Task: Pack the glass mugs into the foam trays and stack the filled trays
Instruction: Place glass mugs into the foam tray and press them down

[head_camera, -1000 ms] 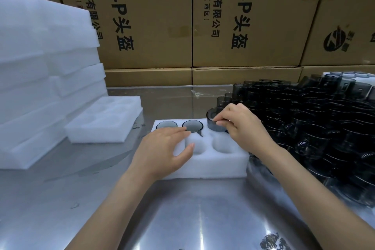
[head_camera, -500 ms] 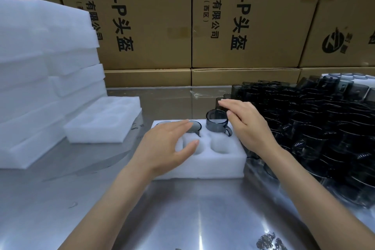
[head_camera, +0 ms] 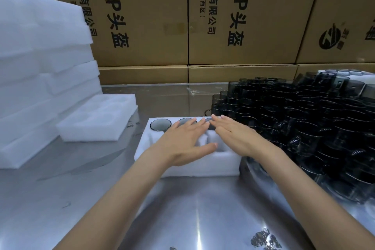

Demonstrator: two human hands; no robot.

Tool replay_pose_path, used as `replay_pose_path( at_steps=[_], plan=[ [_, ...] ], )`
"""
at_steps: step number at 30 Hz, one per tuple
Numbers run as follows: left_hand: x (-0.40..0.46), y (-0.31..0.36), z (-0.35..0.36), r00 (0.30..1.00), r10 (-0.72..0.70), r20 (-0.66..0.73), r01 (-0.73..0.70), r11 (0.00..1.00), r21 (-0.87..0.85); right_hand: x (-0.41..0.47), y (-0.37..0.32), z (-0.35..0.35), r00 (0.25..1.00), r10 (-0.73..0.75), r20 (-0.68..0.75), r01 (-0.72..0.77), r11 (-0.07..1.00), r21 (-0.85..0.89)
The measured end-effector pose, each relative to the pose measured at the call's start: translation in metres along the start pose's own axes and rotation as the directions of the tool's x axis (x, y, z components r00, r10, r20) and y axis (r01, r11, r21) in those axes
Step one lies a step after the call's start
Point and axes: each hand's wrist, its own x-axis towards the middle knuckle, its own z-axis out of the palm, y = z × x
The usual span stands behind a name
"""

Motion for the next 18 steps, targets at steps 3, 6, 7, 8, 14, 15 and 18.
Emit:
replay_pose_path(
  at_steps=[3,6,7,8,14,15,18],
  plan=[
    [-0.001,0.001,0.001,1.000,-0.011,0.009,0.010,1.000,0.012,0.000,-0.002,0.001,1.000,0.004,0.005,-0.004,1.000,-0.001],
    [-0.004,0.005,0.002,0.997,0.000,-0.073,0.003,0.999,0.041,-0.003,-0.004,0.005,0.999,0.017,-0.046,-0.017,1.000,-0.003],
    [-0.007,0.008,0.002,0.990,0.013,-0.143,-0.005,0.998,0.059,-0.004,-0.005,0.005,0.994,0.025,-0.105,-0.025,1.000,-0.006],
    [-0.010,0.011,0.001,0.972,0.031,-0.234,-0.011,0.996,0.086,-0.006,-0.007,0.004,0.980,0.028,-0.197,-0.034,0.999,-0.024],
    [-0.038,0.012,0.010,0.846,0.132,-0.517,-0.070,0.988,0.138,-0.023,-0.024,-0.011,0.607,-0.034,-0.794,-0.124,0.983,-0.136],
    [-0.041,0.012,0.012,0.832,0.132,-0.538,-0.069,0.988,0.136,-0.026,-0.024,-0.016,0.579,0.010,-0.815,-0.197,0.972,-0.128],
    [-0.044,0.014,0.012,0.829,0.108,-0.549,-0.049,0.991,0.121,-0.037,-0.013,-0.026,0.610,0.232,-0.758,-0.505,0.851,-0.146]
  ],
)
